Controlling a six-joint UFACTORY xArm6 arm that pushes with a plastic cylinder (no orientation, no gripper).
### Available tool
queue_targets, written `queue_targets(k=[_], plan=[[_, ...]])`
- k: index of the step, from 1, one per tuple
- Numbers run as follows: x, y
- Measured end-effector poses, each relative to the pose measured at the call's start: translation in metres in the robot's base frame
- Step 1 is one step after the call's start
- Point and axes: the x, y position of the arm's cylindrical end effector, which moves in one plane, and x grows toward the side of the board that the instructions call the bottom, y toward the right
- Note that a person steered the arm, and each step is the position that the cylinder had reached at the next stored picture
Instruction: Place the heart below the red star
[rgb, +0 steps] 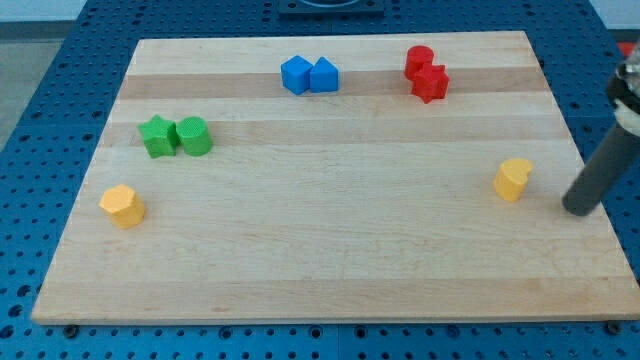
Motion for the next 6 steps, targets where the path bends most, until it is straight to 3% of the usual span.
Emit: queue_targets(k=[2, 4, 5, 6], plan=[[-0.016, -0.036], [-0.02, -0.133], [-0.023, -0.103], [-0.039, -0.032]])
